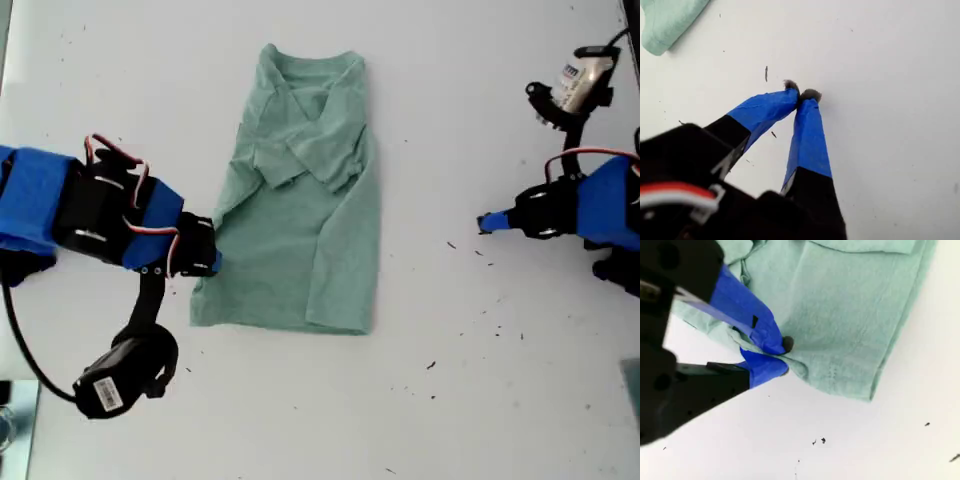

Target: Fold t shirt

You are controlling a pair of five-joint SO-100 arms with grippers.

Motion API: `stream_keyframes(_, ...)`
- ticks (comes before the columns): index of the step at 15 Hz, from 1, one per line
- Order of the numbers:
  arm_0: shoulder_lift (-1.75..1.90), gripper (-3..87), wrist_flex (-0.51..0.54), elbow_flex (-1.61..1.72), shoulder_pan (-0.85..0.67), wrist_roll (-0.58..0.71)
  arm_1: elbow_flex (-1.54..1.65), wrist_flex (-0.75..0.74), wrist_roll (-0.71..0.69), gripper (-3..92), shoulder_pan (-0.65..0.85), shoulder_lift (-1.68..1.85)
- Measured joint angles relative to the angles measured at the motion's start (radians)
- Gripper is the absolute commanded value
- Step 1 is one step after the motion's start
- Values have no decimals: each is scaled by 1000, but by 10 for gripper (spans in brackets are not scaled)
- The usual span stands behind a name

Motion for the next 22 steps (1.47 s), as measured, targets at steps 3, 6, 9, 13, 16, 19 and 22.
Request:
stream_keyframes(3, -221, -2, 0, -330, -3, 106, 0, 0, 0, 24, 0, 0)
stream_keyframes(6, -459, 136, -212, -726, -3, 264, 0, 0, 0, 24, 0, 0)
stream_keyframes(9, -723, 249, -385, -770, -28, 371, 0, 0, 3, 24, 0, 0)
stream_keyframes(13, -709, 279, -310, -762, -34, 383, 0, 0, 6, 24, 0, 0)
stream_keyframes(16, -328, 215, -133, -670, -55, 385, 0, 0, 6, 24, 0, 0)
stream_keyframes(19, 235, -1, -213, -60, -169, 356, 0, 0, 6, 24, 0, 0)
stream_keyframes(22, 881, -2, -314, 762, -249, 250, 0, 0, 6, 24, 0, 0)
